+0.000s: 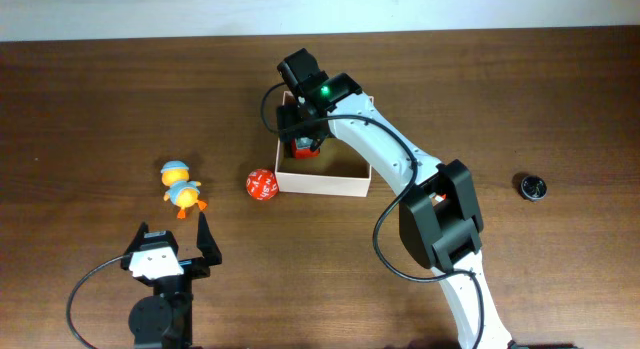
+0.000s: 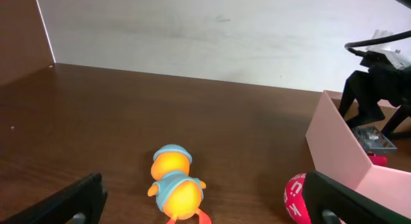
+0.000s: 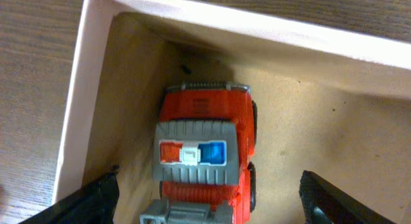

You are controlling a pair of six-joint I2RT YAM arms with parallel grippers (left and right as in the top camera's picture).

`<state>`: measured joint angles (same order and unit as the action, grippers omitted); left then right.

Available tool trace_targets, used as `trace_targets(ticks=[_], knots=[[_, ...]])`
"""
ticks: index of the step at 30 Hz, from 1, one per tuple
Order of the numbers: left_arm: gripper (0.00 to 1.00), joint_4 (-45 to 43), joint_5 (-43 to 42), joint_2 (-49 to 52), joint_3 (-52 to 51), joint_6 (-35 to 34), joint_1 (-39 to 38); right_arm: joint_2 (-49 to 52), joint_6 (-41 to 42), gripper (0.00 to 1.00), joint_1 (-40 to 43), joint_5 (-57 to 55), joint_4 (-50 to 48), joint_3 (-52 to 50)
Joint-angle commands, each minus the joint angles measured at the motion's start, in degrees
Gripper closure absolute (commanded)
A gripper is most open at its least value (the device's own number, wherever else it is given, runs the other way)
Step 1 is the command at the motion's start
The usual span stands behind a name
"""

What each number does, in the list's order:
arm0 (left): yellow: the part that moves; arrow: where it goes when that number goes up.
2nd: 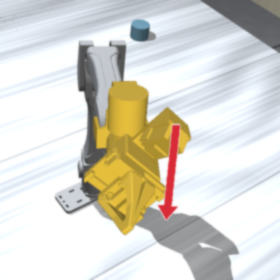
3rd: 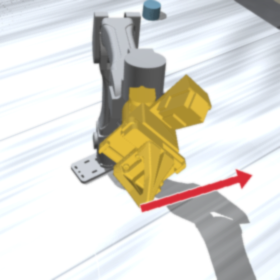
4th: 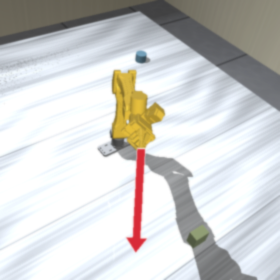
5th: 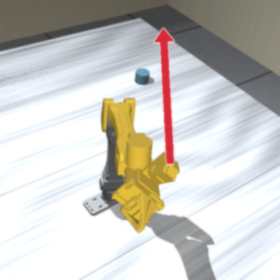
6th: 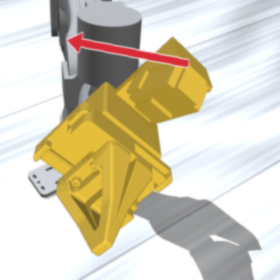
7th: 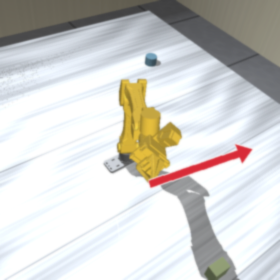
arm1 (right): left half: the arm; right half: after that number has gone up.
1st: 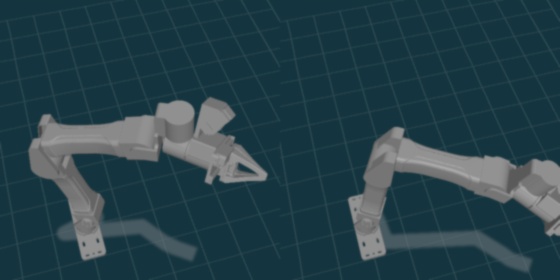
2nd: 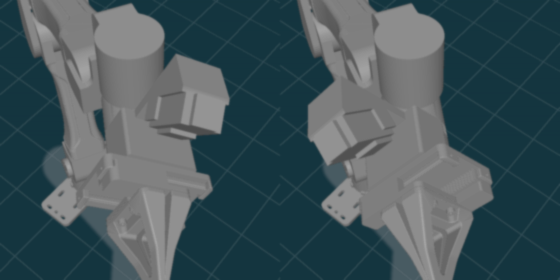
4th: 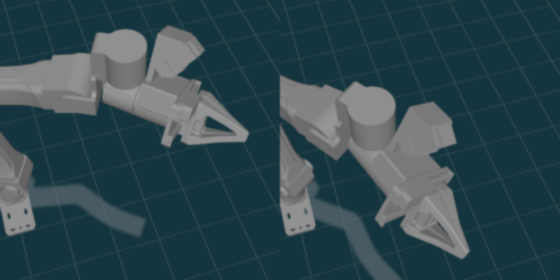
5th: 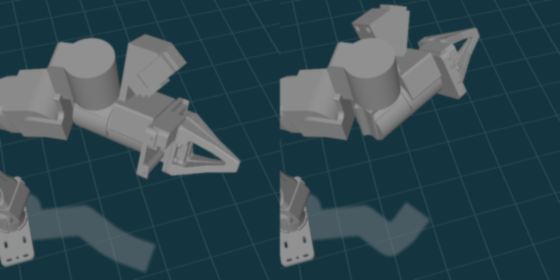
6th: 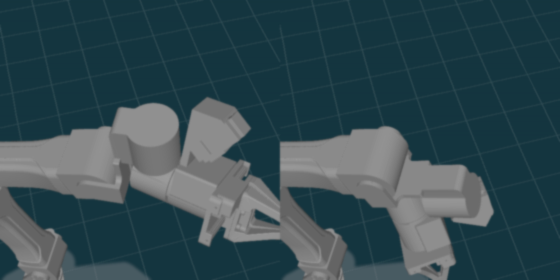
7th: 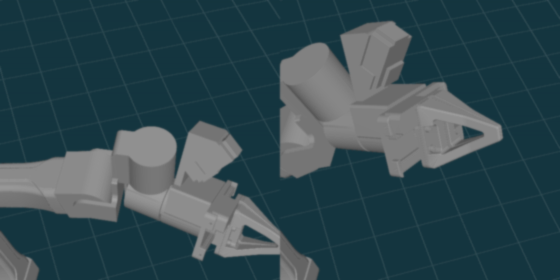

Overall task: Pack container
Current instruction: 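Lower the truck into the box with the right gripper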

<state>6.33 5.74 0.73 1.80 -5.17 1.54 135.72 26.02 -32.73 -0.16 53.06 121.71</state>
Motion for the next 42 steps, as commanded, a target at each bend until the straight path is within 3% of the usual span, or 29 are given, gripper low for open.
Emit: trace_targets(ticks=[1,7,21,29,32,33,35,42], knots=[[0.01,-0.1,-1.0,-0.3,-0.4,0.9,0.3,0.0,-0.7,0.2,-0.3,1.5,1.1,0.1],[0.01,-0.1,-1.0,-0.3,-0.4,0.9,0.3,-1.8,-3.0,0.32,-0.3,2.9,4.2,0.1],[0.01,-0.1,-1.0,-0.3,-0.4,0.9,0.3,-9.3,-11.3,0.33,-0.3,2.9,12.0,0.1],[0.01,-0.1,-1.0,-0.3,-0.4,0.9,0.3,-9.2,-14.7,0.64,-0.3,2.5,20.6,0.1],[0.01,-0.1,-1.0,-0.3,-0.4,0.9,0.3,-9.2,-15.1,0.88,-0.3,2.5,21.1,-0.5],[0.01,-0.1,-1.0,-0.3,-0.4,0.9,0.3,-9.1,-15.1,0.91,-0.3,2.5,21.1,-0.8],[0.01,-0.1,-1.0,-0.3,-0.4,0.9,0.3,-8.9,-15.1,0.96,-0.3,2.5,21.1,-1.3],[0.01,-0.1,-1.0,-0.3,-0.4,0.9,0.3,-8.8,-15.1,0.96,-0.3,2.6,17.8,-5.8]])
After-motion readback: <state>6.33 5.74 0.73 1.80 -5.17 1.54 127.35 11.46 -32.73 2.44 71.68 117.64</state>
